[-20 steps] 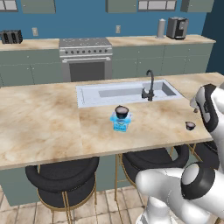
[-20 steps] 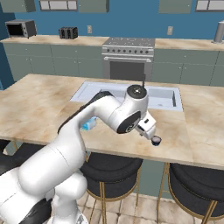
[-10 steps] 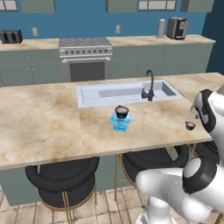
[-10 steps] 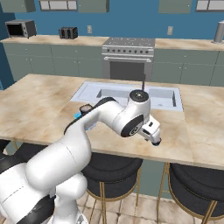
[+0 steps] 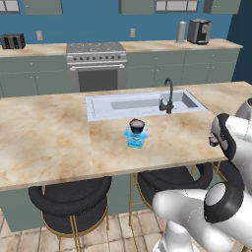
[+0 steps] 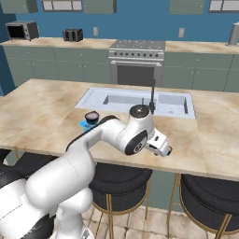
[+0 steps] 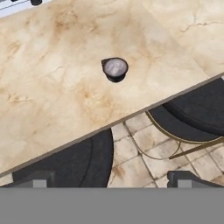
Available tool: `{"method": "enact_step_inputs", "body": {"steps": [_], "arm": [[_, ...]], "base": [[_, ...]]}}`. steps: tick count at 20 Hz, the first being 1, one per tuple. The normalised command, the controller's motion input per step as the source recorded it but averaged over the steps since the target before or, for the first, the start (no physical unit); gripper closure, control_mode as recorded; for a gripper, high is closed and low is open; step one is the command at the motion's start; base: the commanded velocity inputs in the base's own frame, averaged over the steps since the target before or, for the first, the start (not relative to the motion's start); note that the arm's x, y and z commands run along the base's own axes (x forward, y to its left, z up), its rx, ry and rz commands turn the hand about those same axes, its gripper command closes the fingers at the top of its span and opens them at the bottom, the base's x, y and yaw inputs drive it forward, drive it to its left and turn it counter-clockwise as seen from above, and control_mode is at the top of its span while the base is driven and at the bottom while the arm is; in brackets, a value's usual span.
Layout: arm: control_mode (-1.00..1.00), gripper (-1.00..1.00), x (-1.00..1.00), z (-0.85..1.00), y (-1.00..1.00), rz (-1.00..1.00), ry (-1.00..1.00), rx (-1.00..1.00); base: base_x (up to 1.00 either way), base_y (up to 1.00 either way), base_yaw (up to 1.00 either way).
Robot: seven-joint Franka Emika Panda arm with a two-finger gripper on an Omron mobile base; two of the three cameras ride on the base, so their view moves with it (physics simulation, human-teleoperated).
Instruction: Stack the yogurt containers by placing the smaller containers on top of the larger containers.
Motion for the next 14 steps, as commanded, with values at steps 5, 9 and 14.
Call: {"method": "enact_step_inputs", "body": {"steps": [5,9,14], "arm": [[-1.0,-1.0,0.02,-0.21,0.0,0.06,0.0,-0.05],[-1.0,-1.0,0.15,-0.14,-0.07,0.07,0.02,-0.01],[-1.0,-1.0,0.23,-0.07,-0.16,0.07,0.06,0.0]], "base": [[0.0,0.0,0.0],[0.0,0.0,0.0],[0.0,0.0,0.0]]}}
